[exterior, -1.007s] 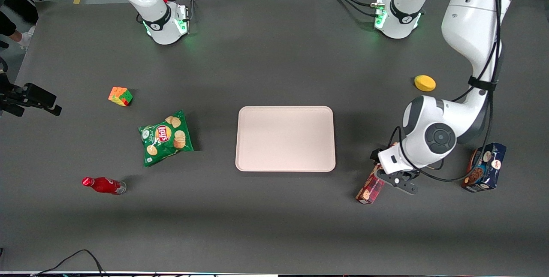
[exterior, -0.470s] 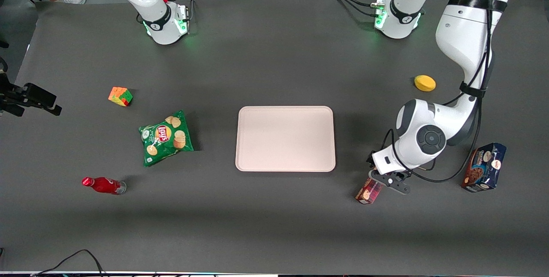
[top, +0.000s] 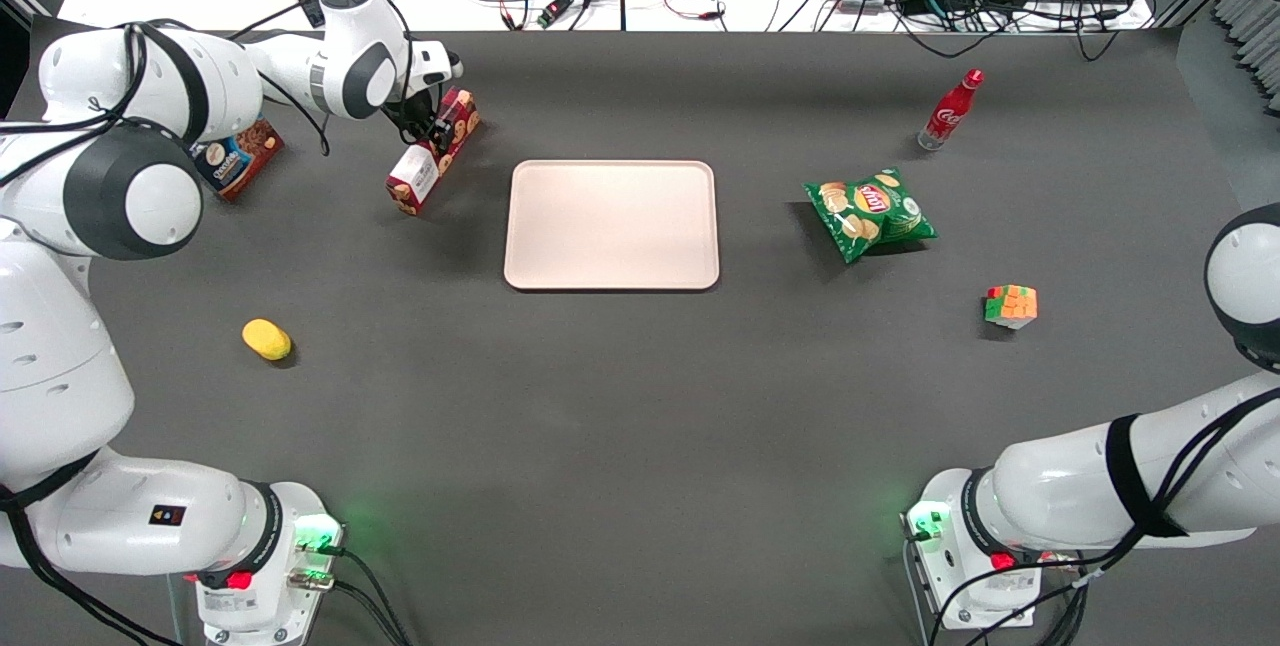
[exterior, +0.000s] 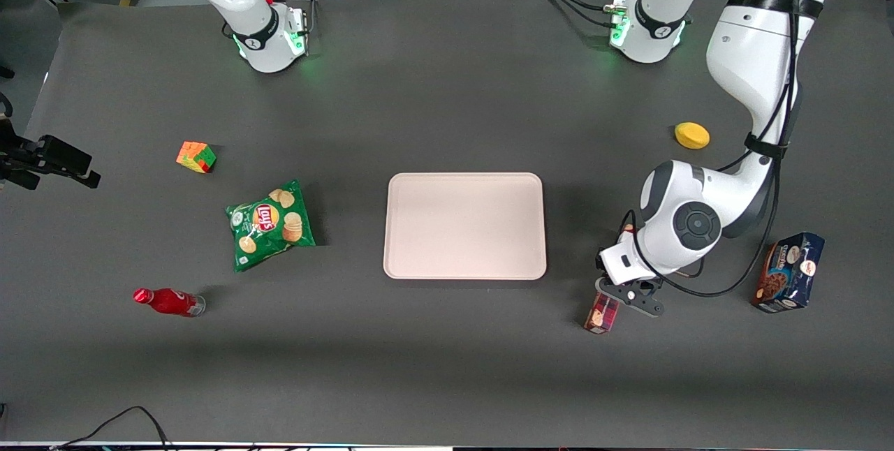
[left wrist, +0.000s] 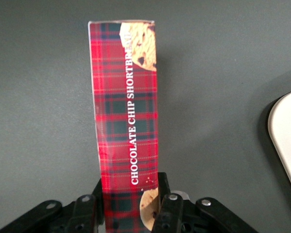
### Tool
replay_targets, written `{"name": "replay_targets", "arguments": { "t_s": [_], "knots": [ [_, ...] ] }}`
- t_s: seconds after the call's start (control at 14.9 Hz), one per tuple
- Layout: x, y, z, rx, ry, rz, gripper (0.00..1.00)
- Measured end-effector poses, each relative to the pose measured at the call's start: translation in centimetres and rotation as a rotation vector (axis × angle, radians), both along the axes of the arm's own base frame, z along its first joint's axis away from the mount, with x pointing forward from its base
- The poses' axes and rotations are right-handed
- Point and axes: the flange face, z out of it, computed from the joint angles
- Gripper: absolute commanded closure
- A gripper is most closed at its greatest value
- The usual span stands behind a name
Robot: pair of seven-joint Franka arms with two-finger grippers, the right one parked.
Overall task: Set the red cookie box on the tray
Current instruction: 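Close the left gripper on the end of the red plaid box and lift, then carry the held box over the pink tray's edge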
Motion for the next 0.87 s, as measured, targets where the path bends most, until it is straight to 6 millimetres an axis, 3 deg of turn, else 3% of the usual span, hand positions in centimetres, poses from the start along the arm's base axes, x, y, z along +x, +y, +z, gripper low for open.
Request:
{"name": "replay_targets", "arguments": {
  "t_s": [0.2, 0.4, 0.6, 0.87],
  "knots": [
    [0.2, 0.0, 0.3, 0.001, 0.001, 0.001, 0.99],
    [0.9, 0.3, 1.7, 0.017, 0.039, 0.006, 0.99],
    [1.9, 0.6, 5.6, 0.034, 0.06, 0.014, 0.99],
    [2.1, 1.0, 13.3, 0.057, 0.068, 0.039, 1.0]
  ]
}}
